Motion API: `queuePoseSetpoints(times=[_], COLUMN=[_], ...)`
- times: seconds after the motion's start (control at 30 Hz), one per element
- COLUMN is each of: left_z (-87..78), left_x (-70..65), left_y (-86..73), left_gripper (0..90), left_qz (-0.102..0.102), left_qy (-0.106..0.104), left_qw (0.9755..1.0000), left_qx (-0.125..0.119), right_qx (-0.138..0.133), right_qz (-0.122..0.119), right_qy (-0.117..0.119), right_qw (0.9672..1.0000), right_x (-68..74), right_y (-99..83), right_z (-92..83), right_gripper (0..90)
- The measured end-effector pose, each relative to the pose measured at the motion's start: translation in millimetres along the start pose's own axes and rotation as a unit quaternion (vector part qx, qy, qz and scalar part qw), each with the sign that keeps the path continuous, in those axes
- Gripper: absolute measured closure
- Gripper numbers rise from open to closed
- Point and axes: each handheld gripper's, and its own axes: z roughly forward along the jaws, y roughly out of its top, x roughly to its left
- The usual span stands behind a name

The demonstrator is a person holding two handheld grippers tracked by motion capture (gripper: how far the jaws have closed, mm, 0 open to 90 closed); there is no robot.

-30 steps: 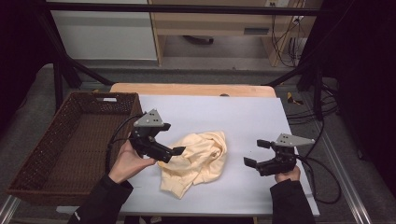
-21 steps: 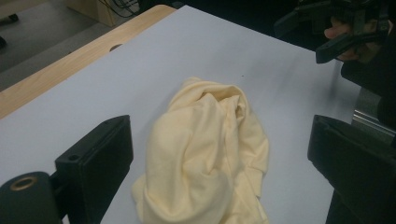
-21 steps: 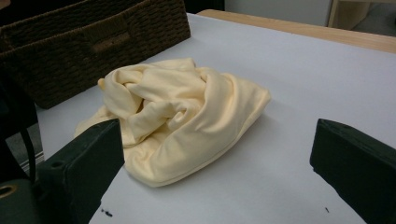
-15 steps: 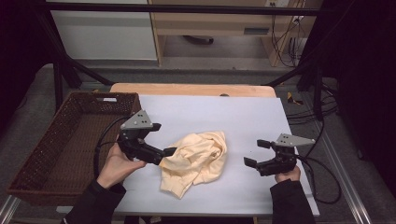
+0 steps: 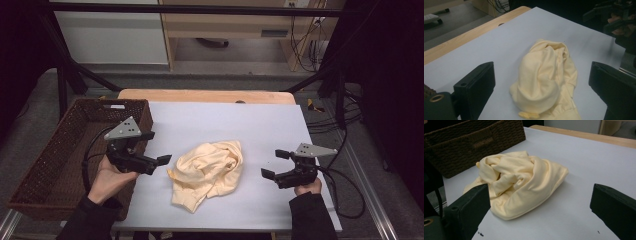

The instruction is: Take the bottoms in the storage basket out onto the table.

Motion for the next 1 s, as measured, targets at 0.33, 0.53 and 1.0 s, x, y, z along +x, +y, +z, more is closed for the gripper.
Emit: queuePoseSetpoints(times=[0.33,0.53,1.0], left_z=[-8.0,-13.7,-27.0], left_x=[14.0,21.2,38.8], left_y=[-20.7,-33.2,-60.7], left_gripper=[7.0,7.0,7.0], left_qz=[-0.008,-0.015,-0.045], left_qy=[0.015,0.023,0.042], left_qw=[0.9999,0.9996,0.9981], left_qx=[-0.003,-0.006,-0.007], right_qx=[0.002,0.001,0.006], right_qz=[0.001,0.001,0.002], right_qy=[-0.002,-0.002,-0.003], right_qw=[1.0,1.0,1.0], right_x=[-0.2,-0.1,-1.0], right_y=[-0.2,-0.4,-1.6], right_z=[0.7,0.7,1.7], right_gripper=[3.5,3.5,3.5])
